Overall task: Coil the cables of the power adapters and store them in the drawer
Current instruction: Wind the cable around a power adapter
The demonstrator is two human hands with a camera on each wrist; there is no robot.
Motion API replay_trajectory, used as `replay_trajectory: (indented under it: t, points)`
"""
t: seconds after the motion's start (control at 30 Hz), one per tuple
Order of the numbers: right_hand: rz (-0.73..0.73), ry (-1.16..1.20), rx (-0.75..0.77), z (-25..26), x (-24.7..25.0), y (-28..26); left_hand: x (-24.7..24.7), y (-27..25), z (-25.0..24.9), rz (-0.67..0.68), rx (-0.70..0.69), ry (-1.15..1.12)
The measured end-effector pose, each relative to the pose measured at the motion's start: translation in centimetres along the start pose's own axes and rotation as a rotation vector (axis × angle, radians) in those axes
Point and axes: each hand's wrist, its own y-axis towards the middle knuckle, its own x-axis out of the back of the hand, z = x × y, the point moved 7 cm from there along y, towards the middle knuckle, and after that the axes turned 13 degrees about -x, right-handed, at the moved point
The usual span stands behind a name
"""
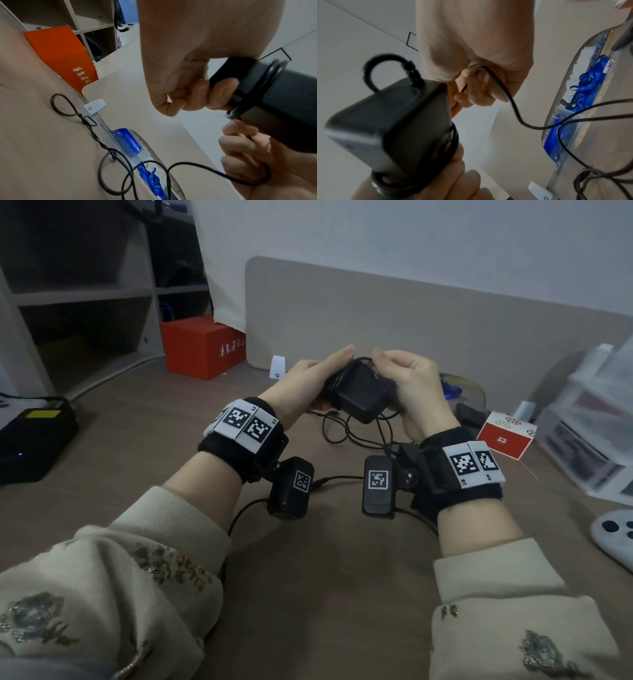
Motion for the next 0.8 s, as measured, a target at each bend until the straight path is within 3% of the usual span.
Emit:
replay_trajectory:
  t: [0.17,0.3,0.43,0.6,0.8]
  points:
    - [0.086,0.034,-0.101,-0.1,-1.0,-0.7,0.0,0.0,-0.1,0.024,-0.004,-0.014]
    - [0.021,-0.048,-0.107,-0.4,-0.9,-0.9,0.0,0.3,-0.6,0.009,-0.05,-0.035]
    - [-0.05,-0.217,-0.082,-0.5,-1.0,-0.6,1.0,0.5,-0.8,-0.115,-0.047,0.015]
    - [0.057,-0.439,0.027,-0.6,-3.3,-0.8,2.8,0.7,-0.8,-0.351,-0.018,0.024]
    - [0.187,-0.664,0.136,-0.6,-5.4,-1.3,3.7,0.3,-1.1,-0.496,-0.027,0.004]
